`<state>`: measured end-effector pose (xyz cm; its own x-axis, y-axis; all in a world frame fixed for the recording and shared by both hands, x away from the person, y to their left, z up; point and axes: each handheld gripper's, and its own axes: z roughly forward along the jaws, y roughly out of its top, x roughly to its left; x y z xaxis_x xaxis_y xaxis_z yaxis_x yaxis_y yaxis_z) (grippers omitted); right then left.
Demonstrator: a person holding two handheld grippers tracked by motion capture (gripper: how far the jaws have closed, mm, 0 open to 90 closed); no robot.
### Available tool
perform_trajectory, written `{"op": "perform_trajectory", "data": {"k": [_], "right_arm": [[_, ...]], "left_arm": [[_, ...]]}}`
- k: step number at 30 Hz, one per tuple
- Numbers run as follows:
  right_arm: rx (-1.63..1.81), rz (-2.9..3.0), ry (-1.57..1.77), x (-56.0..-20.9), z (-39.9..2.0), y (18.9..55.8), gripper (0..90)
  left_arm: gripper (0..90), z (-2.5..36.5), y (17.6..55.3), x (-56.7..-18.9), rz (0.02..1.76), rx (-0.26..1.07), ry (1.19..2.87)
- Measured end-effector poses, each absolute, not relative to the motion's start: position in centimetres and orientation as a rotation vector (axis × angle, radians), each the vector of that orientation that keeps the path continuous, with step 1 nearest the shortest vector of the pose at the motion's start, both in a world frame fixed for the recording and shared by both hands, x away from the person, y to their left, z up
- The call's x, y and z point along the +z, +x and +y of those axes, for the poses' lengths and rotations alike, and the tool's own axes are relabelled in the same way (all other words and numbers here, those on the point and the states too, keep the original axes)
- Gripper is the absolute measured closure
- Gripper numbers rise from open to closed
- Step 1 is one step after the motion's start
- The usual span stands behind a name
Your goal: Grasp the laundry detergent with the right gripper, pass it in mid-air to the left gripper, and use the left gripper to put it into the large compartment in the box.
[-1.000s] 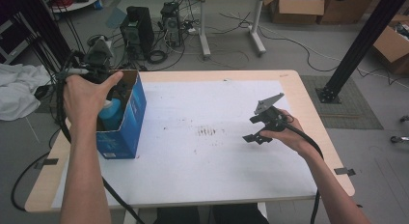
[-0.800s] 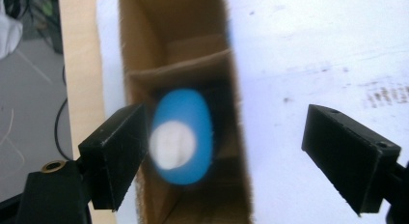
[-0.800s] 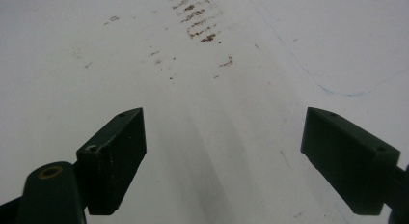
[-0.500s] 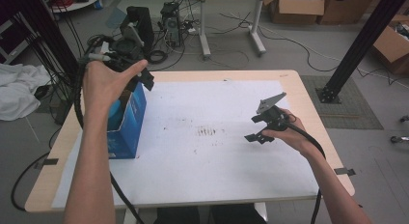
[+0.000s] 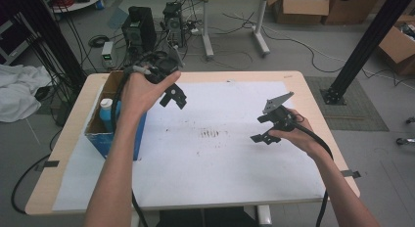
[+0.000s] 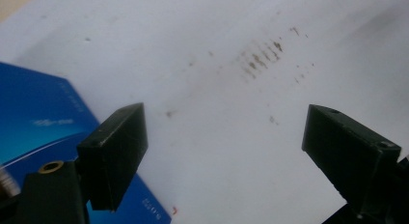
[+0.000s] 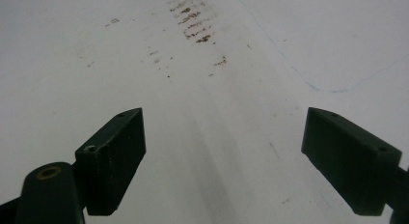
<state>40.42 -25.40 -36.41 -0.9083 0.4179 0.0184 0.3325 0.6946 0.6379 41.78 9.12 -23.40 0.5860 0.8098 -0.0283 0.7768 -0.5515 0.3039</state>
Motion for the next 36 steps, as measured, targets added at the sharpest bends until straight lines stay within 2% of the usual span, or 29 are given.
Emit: {"op": "perform_trajectory", "data": {"k": [15,36], "right_arm": [[0.978,2.775,0.611,-35.5,-25.3,40.8,15.5],[0.964,2.776,0.617,-35.5,-25.4,40.9,15.6]], "left_arm": [[17.2,7.0,42.6,-29.8,1.252,0.08,2.662],[17.2,6.5,42.6,-30.8,1.237,0.075,2.673]]}}
